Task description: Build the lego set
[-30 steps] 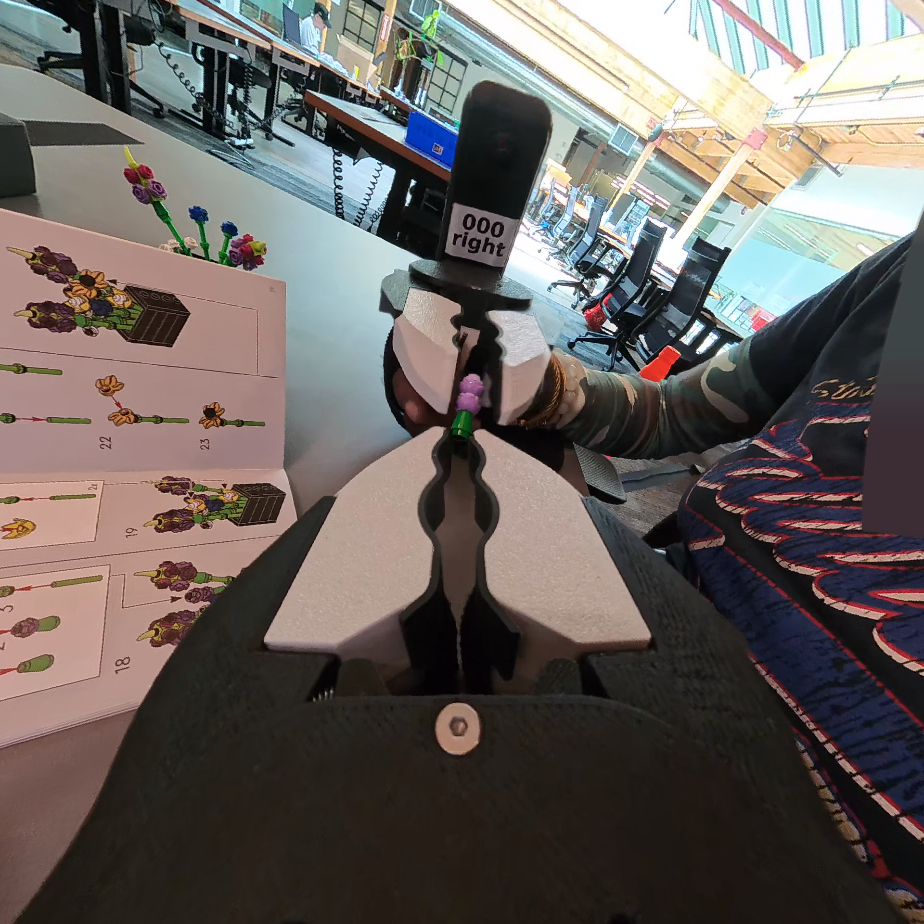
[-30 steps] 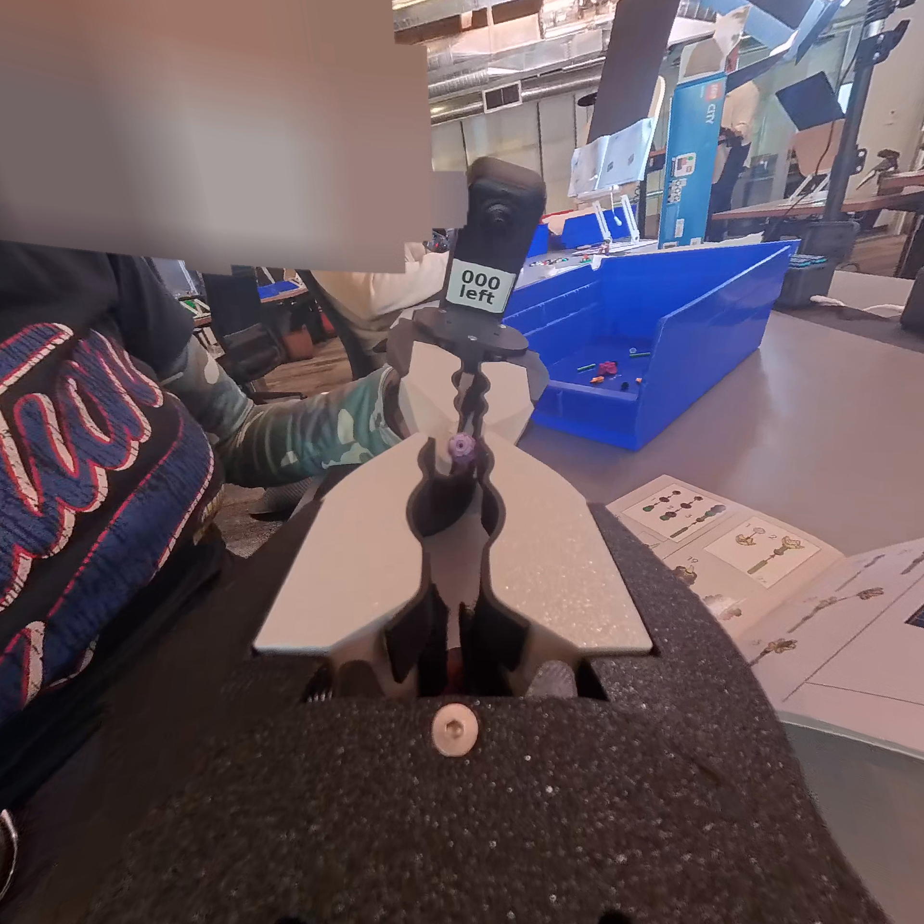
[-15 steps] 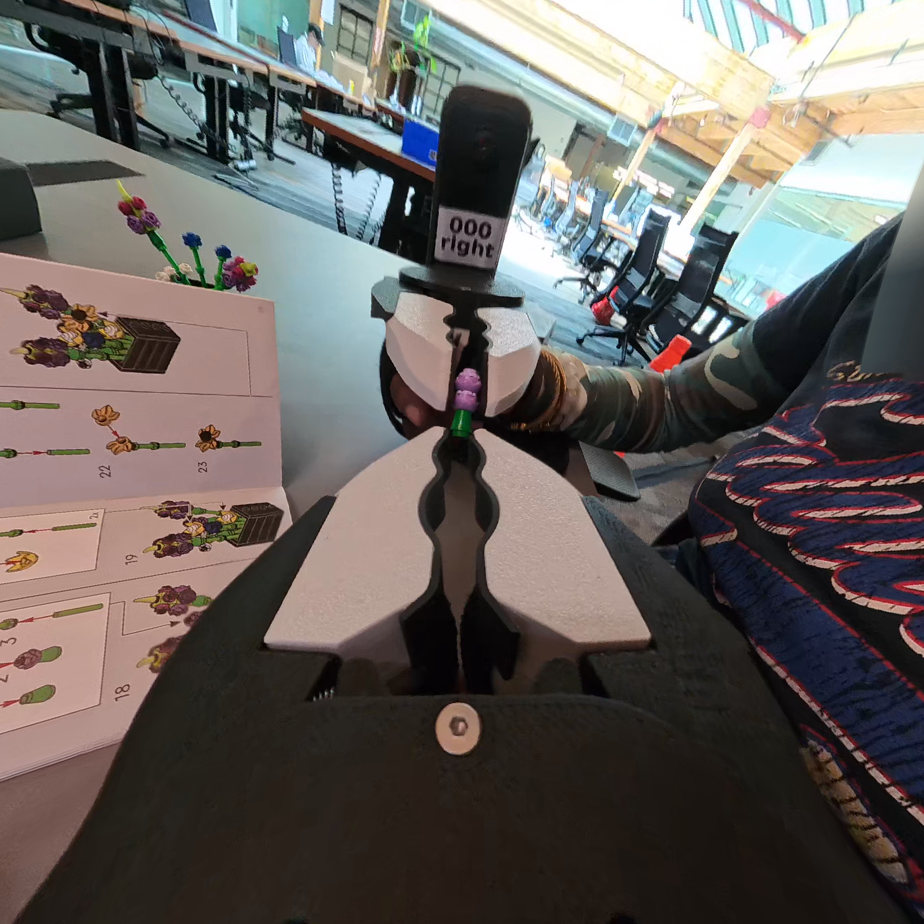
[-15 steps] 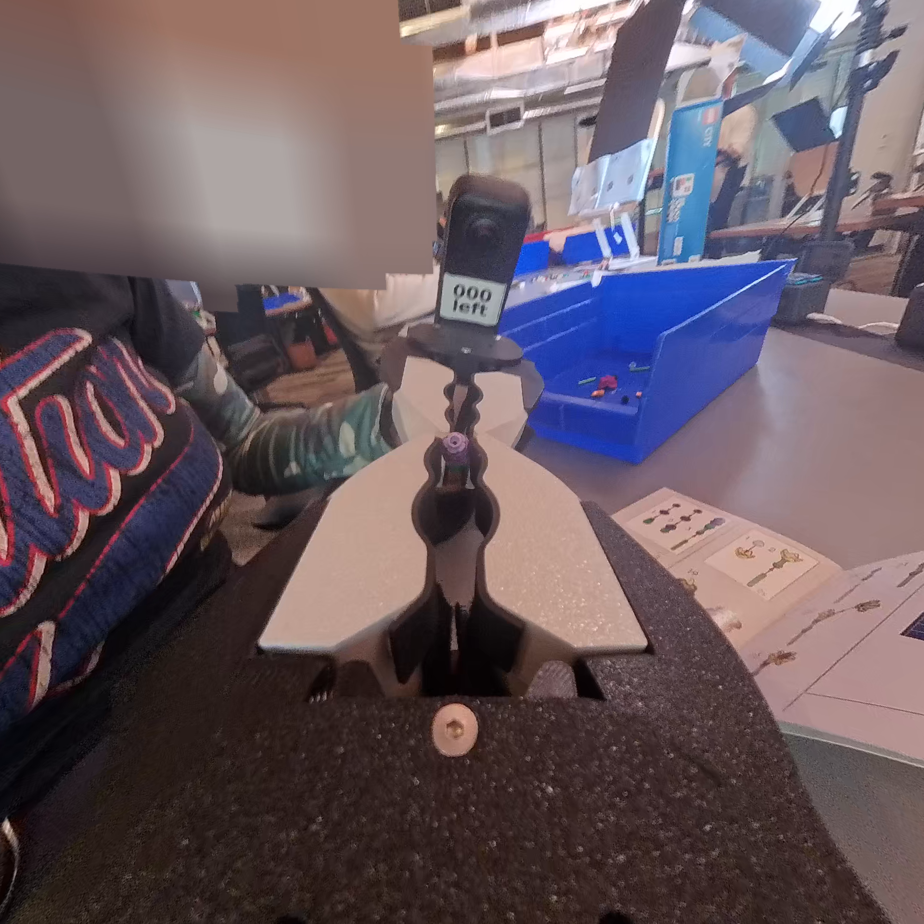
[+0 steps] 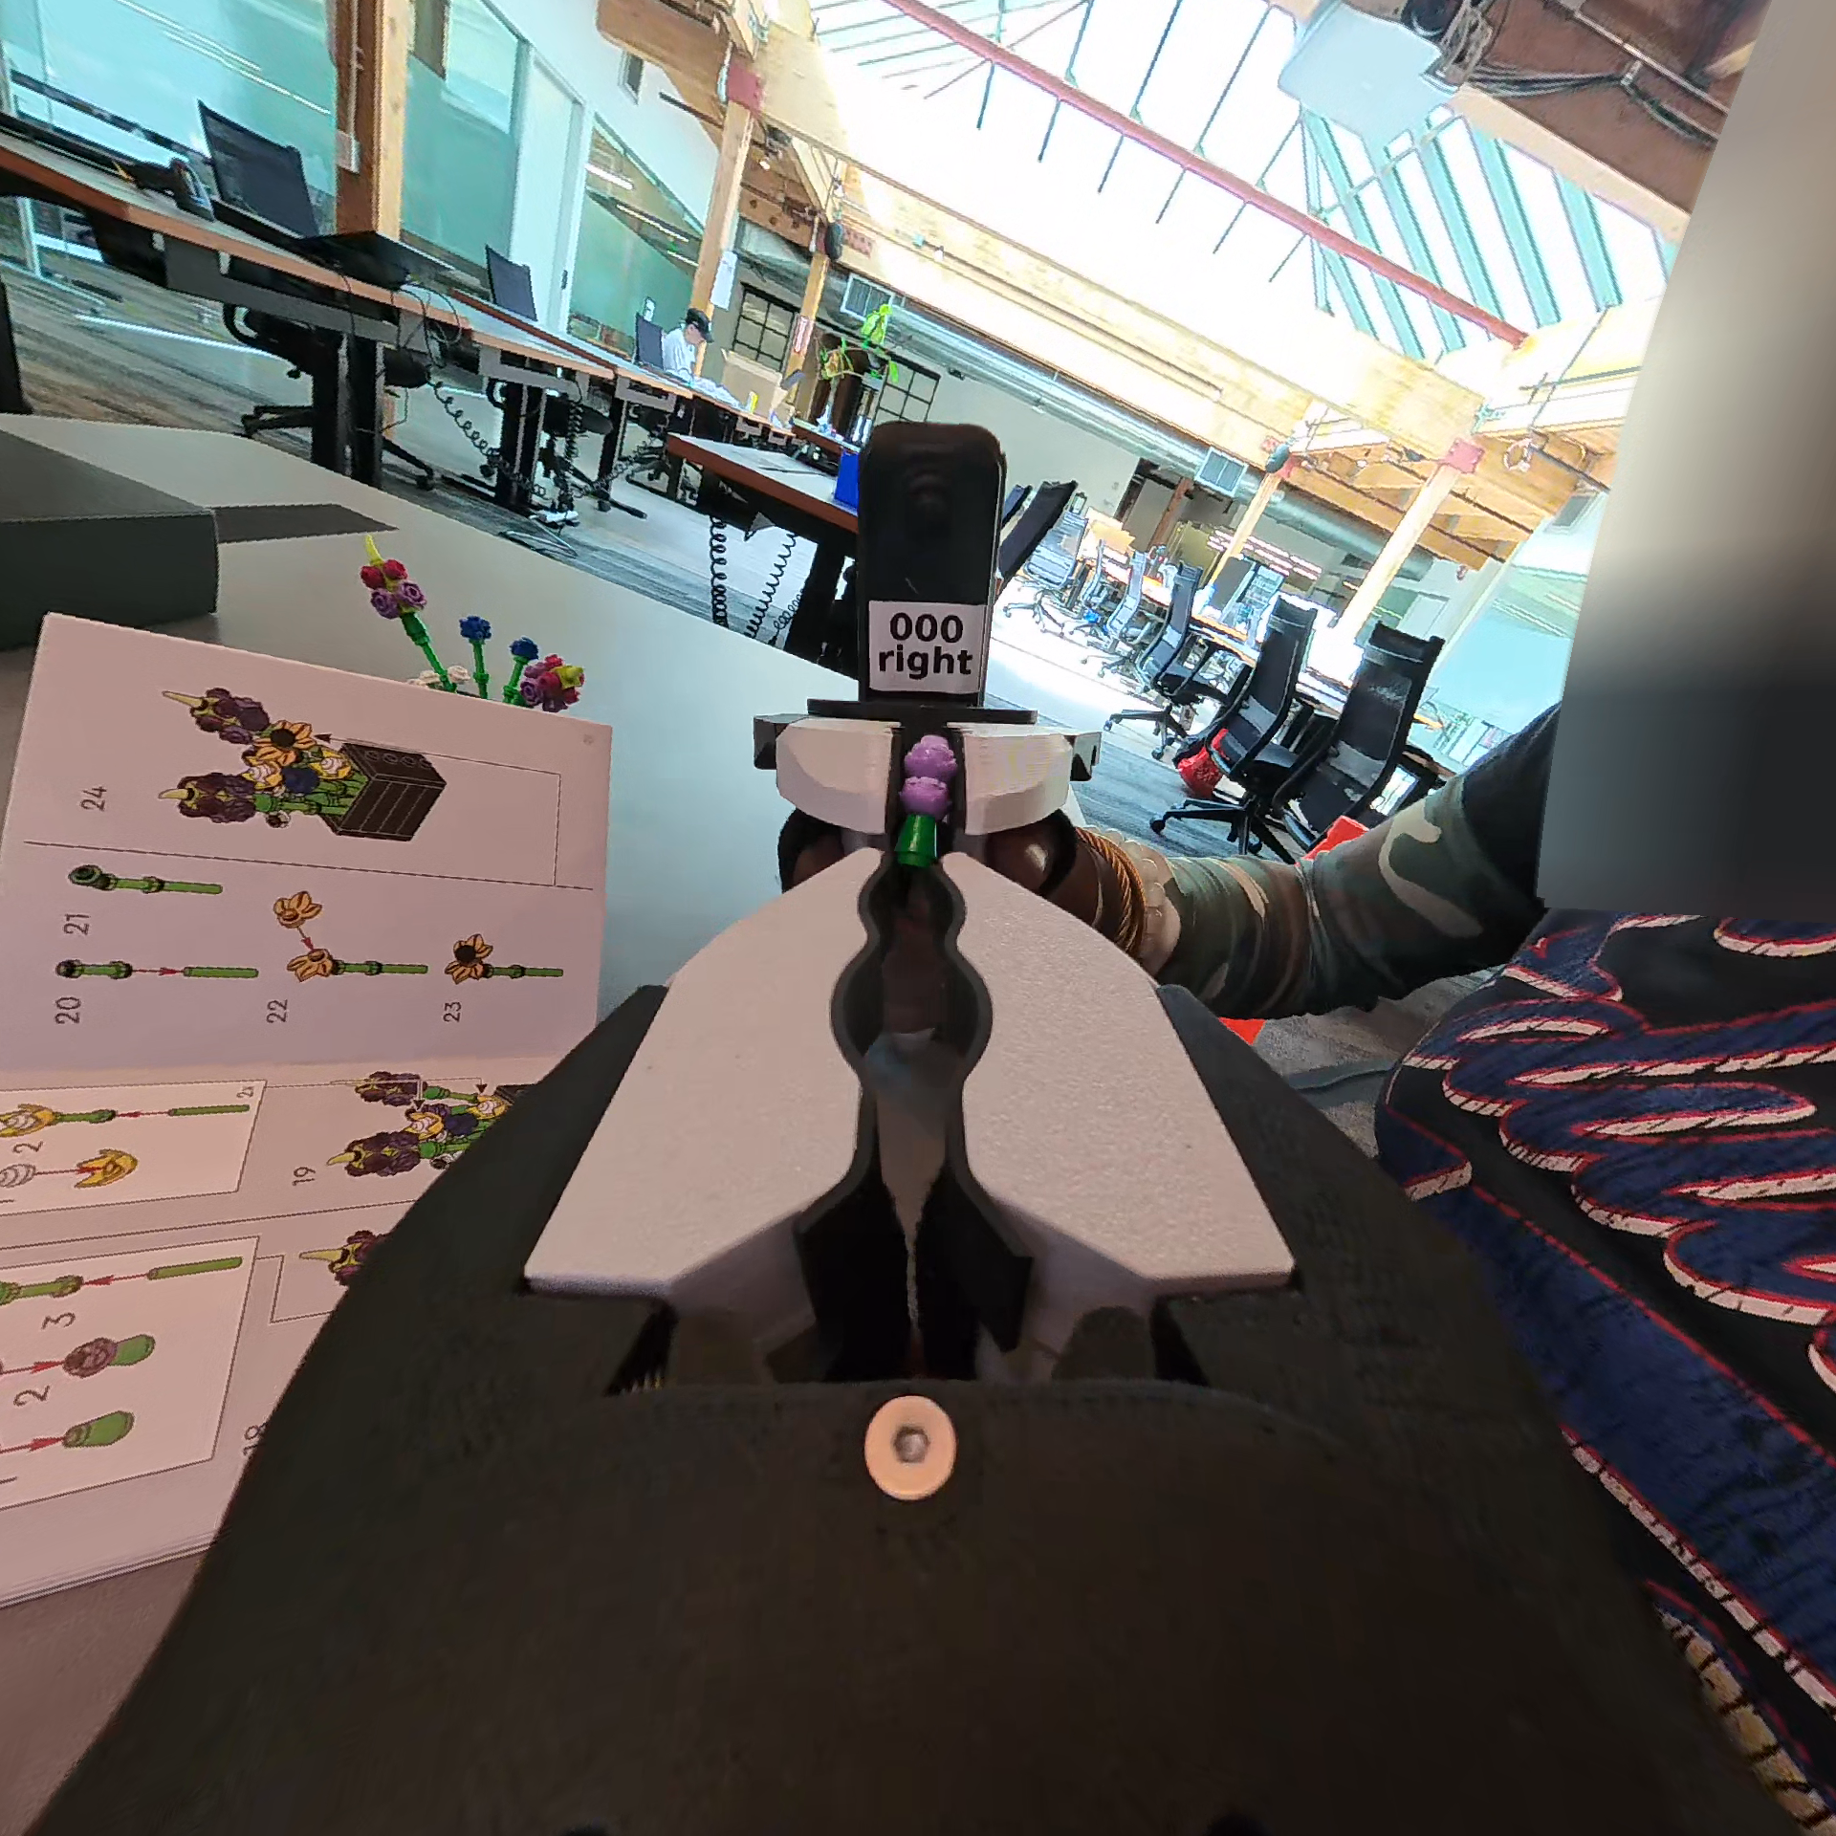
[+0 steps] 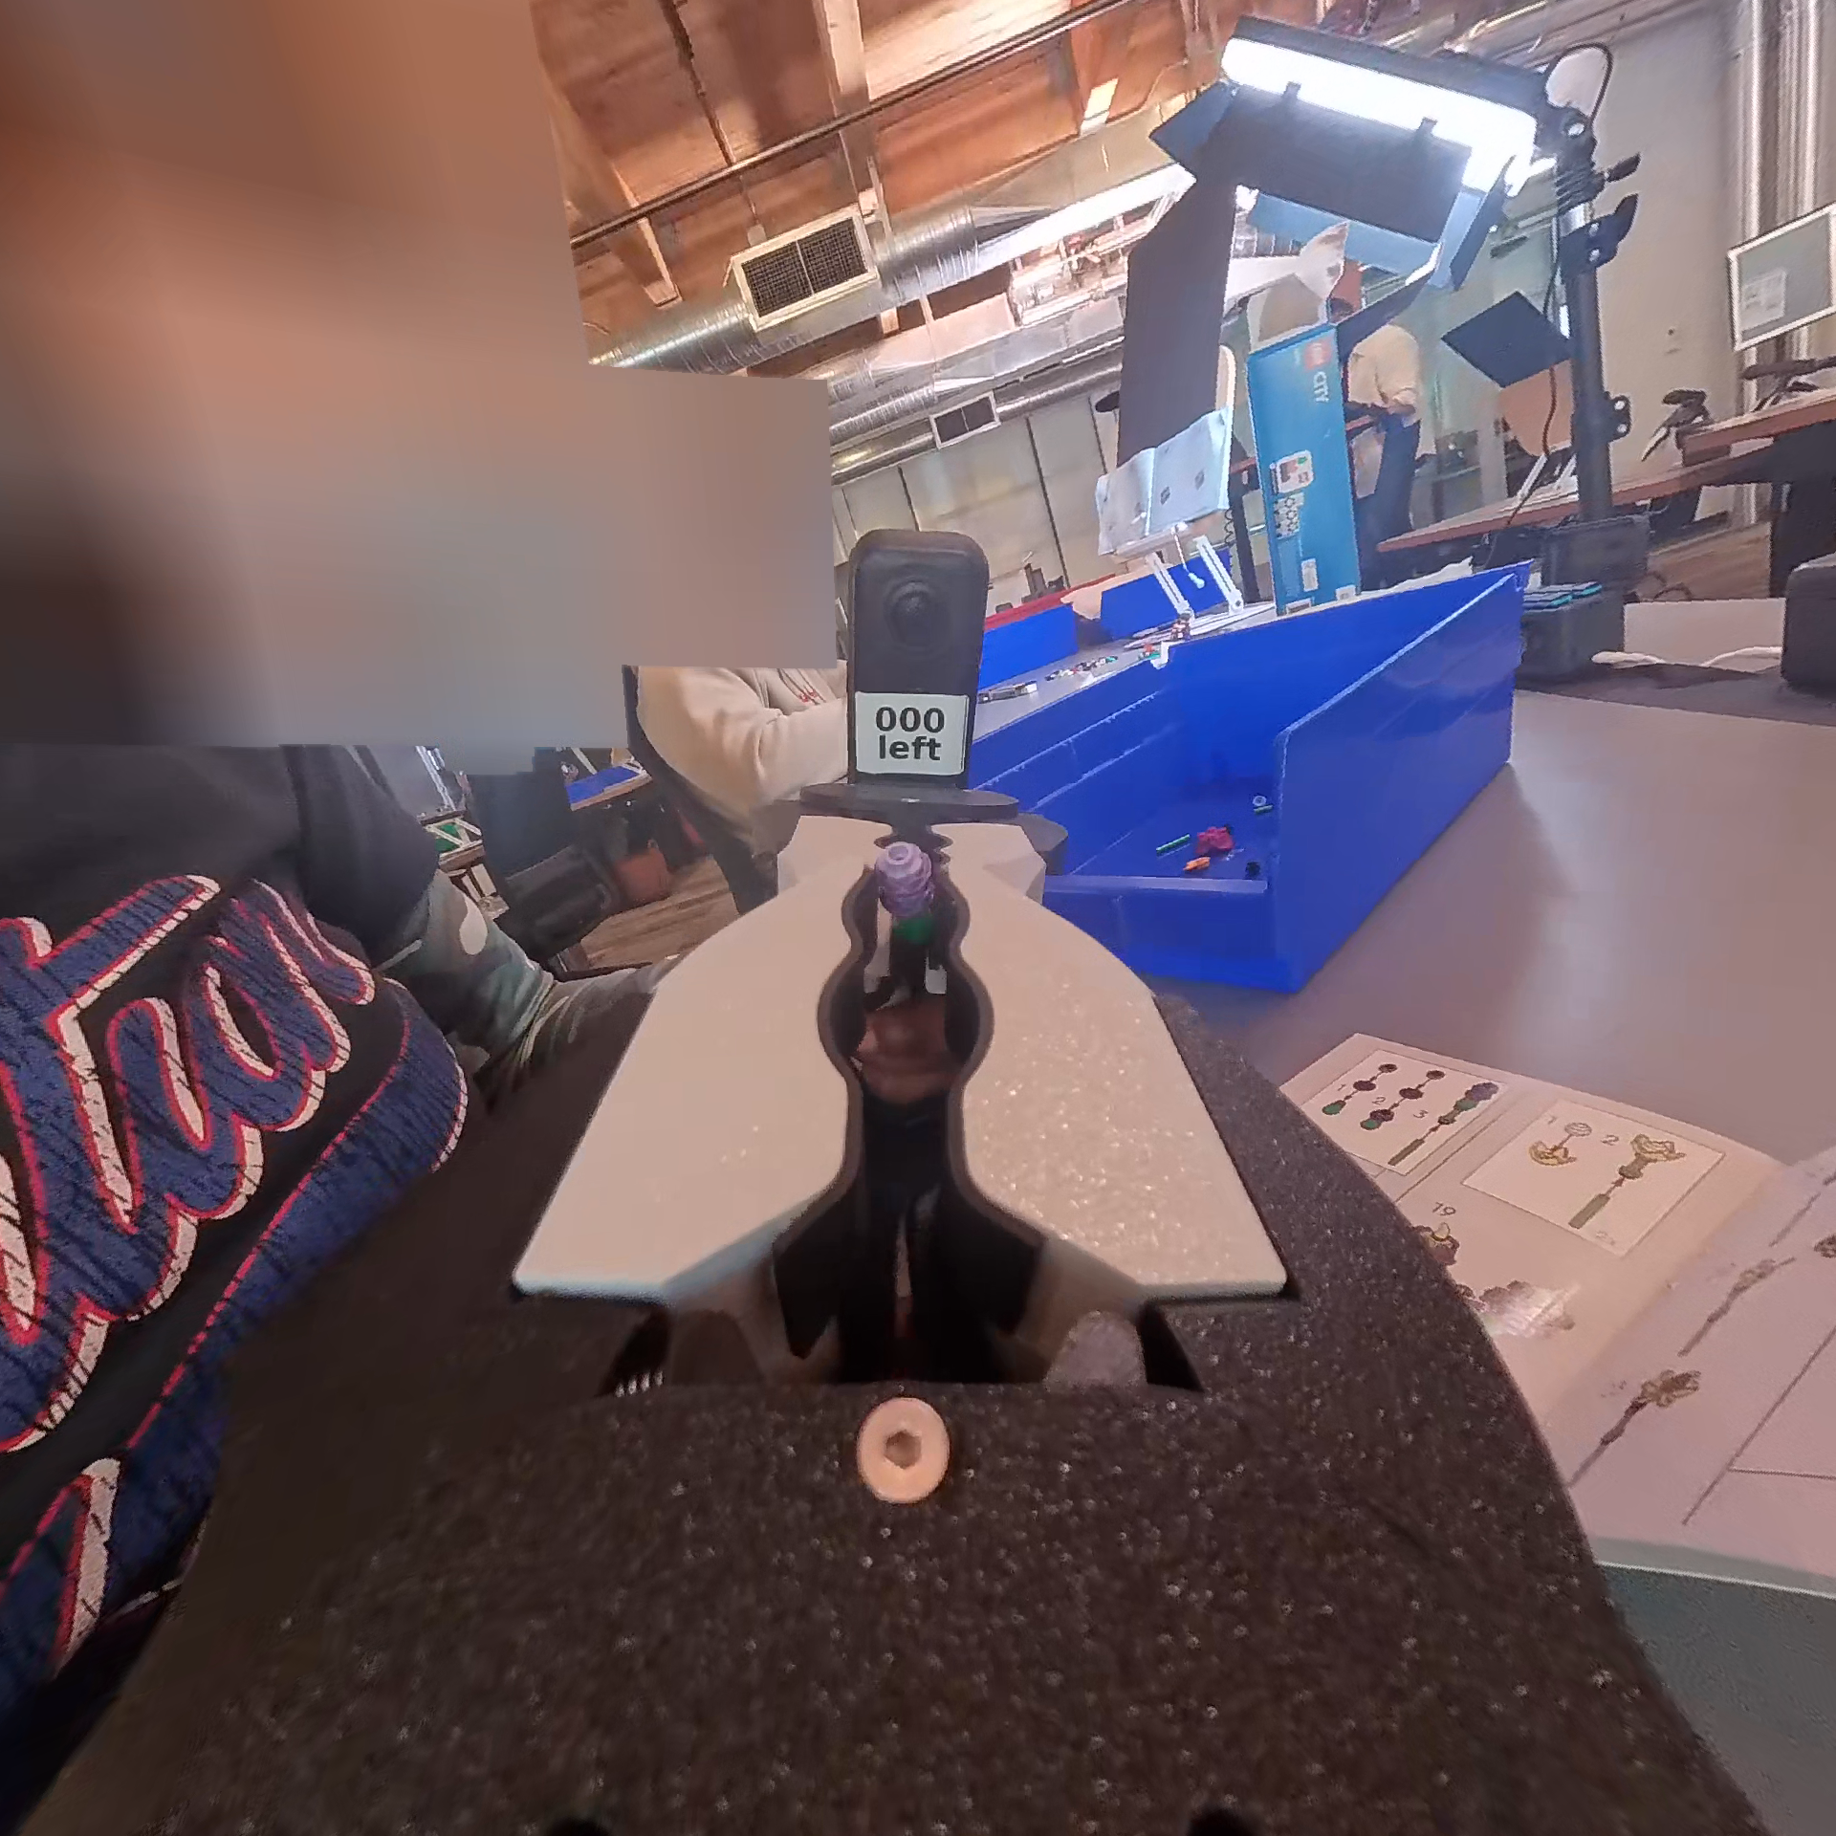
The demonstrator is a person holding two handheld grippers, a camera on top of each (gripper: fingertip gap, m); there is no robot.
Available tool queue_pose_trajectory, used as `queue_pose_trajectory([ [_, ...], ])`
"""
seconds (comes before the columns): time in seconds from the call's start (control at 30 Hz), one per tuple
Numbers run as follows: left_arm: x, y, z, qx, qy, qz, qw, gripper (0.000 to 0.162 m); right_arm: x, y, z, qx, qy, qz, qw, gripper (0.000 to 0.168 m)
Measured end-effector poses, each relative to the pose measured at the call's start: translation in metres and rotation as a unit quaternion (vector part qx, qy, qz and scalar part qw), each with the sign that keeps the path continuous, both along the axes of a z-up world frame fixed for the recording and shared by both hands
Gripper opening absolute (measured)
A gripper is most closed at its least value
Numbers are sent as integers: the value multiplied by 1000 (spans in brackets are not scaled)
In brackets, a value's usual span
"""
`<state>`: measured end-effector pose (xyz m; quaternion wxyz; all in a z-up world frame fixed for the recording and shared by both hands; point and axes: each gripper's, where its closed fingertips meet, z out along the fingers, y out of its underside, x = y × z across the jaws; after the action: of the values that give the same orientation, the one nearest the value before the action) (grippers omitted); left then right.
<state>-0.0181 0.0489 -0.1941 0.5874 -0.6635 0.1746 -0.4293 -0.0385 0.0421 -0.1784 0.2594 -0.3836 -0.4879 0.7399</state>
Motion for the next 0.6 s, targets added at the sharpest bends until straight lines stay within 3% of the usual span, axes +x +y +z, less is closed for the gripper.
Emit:
queue_pose_trajectory([
  [0.17, 2, 1, -6, -12, 27, 8, 1000, 15, 6, 8, 5, 16, 14, -15, 1000, 10],
  [0.3, 2, 2, -11, -18, 60, 19, 998, 21, 16, 36, 9, 33, 22, -83, 996, 10],
  [0.47, -8, 0, -16, -2, 152, 59, 987, 24, 26, 57, 12, 58, 28, -144, 987, 10],
  [0.6, -39, -13, 1, -3, 195, 114, 974, 25, 28, 61, 11, 54, 24, -152, 987, 10],
])
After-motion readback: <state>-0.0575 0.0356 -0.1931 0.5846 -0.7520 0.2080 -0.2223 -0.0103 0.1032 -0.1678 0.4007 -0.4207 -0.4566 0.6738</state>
